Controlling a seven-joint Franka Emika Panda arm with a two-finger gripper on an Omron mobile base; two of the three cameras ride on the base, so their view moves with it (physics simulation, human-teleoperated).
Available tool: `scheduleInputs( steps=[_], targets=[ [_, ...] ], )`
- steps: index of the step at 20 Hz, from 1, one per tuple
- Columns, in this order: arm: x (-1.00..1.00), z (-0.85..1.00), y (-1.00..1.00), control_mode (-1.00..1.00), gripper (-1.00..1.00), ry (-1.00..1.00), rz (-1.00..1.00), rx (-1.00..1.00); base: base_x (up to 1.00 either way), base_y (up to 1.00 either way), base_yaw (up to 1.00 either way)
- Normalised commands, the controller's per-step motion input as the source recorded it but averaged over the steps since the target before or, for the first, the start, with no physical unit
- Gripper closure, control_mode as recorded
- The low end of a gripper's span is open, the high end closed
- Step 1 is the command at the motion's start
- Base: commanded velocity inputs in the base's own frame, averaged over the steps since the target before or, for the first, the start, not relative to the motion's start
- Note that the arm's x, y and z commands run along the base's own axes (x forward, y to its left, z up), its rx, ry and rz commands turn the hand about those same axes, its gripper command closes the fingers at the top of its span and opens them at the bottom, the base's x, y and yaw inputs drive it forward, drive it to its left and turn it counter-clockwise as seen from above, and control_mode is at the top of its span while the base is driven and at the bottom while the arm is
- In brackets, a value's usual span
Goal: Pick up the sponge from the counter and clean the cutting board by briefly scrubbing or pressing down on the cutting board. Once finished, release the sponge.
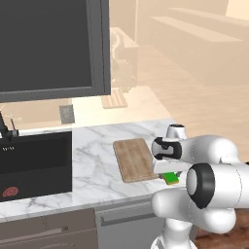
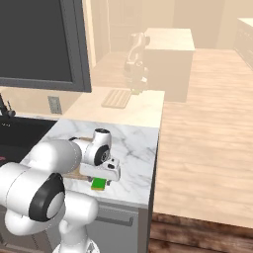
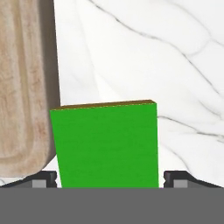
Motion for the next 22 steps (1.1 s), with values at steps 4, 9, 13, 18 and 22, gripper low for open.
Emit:
scheduleInputs(
  steps=[4,9,13,18,22],
  targets=[
    [0.0,0.0,0.0,-1.0,-1.0,0.0,0.0,0.0,0.0,0.0,0.0],
    [0.0,0.0,0.0,-1.0,1.0,0.0,0.0,0.0,0.0,0.0,0.0],
    [0.0,0.0,0.0,-1.0,1.0,0.0,0.0,0.0,0.0,0.0,0.0],
    [0.0,0.0,0.0,-1.0,1.0,0.0,0.0,0.0,0.0,0.0,0.0],
    [0.0,0.0,0.0,-1.0,1.0,0.0,0.0,0.0,0.0,0.0,0.0]
  ],
)
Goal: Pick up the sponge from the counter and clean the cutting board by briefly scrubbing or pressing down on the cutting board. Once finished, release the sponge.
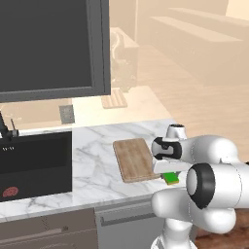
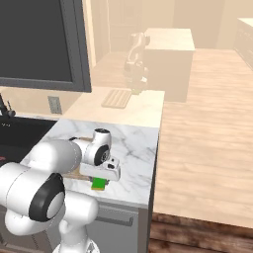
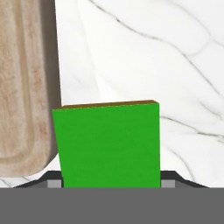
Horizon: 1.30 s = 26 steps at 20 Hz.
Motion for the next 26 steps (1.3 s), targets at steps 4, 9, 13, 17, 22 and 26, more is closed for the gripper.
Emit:
scheduleInputs(
  steps=[4,9,13,17,22,26],
  targets=[
    [0.0,0.0,0.0,-1.0,1.0,0.0,0.0,0.0,0.0,0.0,0.0],
    [0.0,0.0,0.0,-1.0,1.0,0.0,0.0,0.0,0.0,0.0,0.0],
    [0.0,0.0,0.0,-1.0,1.0,0.0,0.0,0.0,0.0,0.0,0.0],
    [0.0,0.17,0.0,-1.0,1.0,0.0,0.0,0.0,0.0,0.0,0.0],
    [0.0,0.37,0.0,-1.0,1.0,0.0,0.0,0.0,0.0,0.0,0.0],
    [0.0,0.33,0.0,-1.0,1.0,0.0,0.0,0.0,0.0,0.0,0.0]
  ],
)
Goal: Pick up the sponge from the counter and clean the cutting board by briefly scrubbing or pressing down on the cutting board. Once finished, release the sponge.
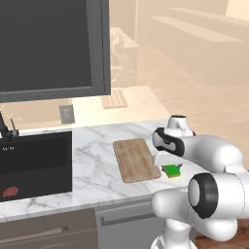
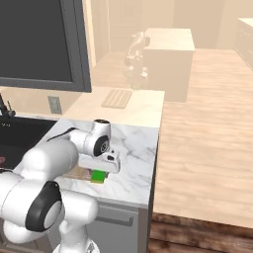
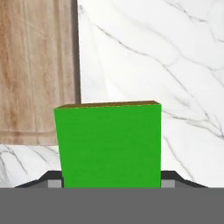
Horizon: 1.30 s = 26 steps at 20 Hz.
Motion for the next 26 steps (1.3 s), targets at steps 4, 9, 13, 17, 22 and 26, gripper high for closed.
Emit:
scheduleInputs(
  steps=[4,9,13,17,22,26],
  targets=[
    [0.1,0.23,0.16,-1.0,1.0,0.0,0.0,0.0,0.0,0.0,0.0],
    [0.4,0.01,0.38,-1.0,1.0,0.0,0.0,0.0,0.0,0.0,0.0],
    [0.56,0.0,0.3,-1.0,1.0,0.0,0.0,0.0,0.0,0.0,0.0],
    [0.36,0.0,0.29,-1.0,1.0,0.0,0.0,0.0,0.0,0.0,0.0],
    [0.02,-0.18,0.11,-1.0,1.0,0.0,0.0,0.0,0.0,0.0,0.0],
    [0.0,-0.47,0.0,-1.0,1.0,0.0,0.0,0.0,0.0,0.0,0.0]
  ],
)
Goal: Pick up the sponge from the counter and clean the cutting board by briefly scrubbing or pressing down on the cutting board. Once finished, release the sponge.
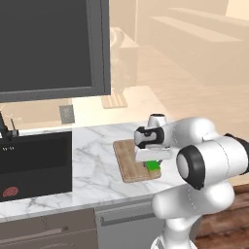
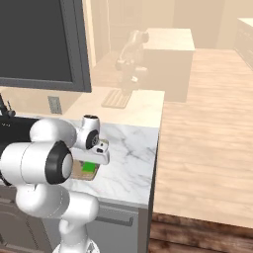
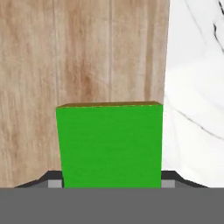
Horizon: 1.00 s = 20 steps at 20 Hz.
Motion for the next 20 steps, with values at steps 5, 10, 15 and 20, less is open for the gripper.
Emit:
scheduleInputs(
  steps=[5,10,15,20],
  targets=[
    [0.0,-0.54,0.04,-1.0,1.0,0.0,0.0,0.0,0.0,0.0,0.0],
    [0.0,-0.38,0.18,-1.0,1.0,0.0,0.0,-0.01,0.0,0.0,0.0],
    [0.0,-0.05,0.3,-1.0,1.0,0.0,0.0,0.0,0.0,0.0,0.0],
    [0.0,-0.03,0.39,-1.0,1.0,0.0,0.0,0.0,0.0,0.0,0.0]
  ],
)
